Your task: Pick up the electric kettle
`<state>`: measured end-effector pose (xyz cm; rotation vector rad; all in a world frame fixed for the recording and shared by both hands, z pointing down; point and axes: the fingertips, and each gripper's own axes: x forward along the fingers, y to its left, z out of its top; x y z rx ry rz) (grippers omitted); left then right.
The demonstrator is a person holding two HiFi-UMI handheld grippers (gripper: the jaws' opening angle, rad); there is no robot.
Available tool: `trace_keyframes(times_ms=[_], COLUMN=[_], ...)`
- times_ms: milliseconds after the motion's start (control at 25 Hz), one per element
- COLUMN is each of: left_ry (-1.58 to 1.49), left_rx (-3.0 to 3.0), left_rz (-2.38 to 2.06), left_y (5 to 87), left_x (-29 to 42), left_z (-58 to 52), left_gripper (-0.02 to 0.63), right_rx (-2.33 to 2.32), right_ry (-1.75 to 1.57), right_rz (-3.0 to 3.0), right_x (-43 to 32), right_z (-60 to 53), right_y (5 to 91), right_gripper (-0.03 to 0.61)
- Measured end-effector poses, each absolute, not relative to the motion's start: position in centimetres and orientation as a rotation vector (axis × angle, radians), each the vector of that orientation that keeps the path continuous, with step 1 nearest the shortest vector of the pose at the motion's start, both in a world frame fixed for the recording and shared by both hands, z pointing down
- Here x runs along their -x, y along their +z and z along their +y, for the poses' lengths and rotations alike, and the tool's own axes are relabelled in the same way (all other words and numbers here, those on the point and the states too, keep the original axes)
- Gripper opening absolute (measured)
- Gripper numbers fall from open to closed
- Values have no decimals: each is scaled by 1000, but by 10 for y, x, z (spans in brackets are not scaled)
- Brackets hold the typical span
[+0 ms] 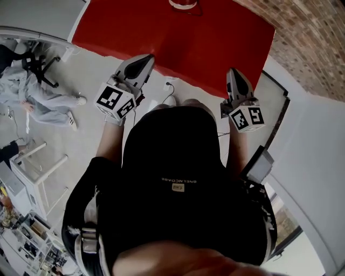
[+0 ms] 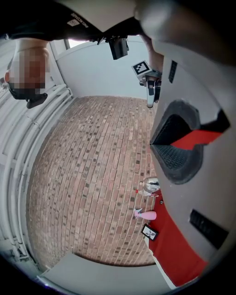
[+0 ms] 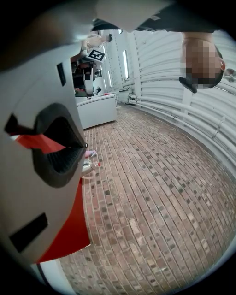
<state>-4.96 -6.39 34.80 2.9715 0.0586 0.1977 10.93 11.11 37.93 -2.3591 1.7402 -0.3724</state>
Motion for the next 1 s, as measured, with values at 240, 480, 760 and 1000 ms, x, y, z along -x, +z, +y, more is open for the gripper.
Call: trace_keyframes(times_ms=[240,480,760,1000], left_ry=[202,203,209,222], left_rx=[-2961,-2945,-2916,-2881], left_rz=[-55,-182,-338,-477], left_y=[350,342,347,348], left_x=[51,49,42,43], left_z=[-70,-78,-100,-111], left_gripper=[6,6,6,6], right_rx=[2321,2258,2205,2145], right_ry=[-381,-400,-395,-429], right_rz=[1815,1927,2033,2098], right_x=[-128,-155,-192,-228], right_z=[97,72,28,-9], right_y=[381,375,379,385], right_gripper=[6,6,6,8])
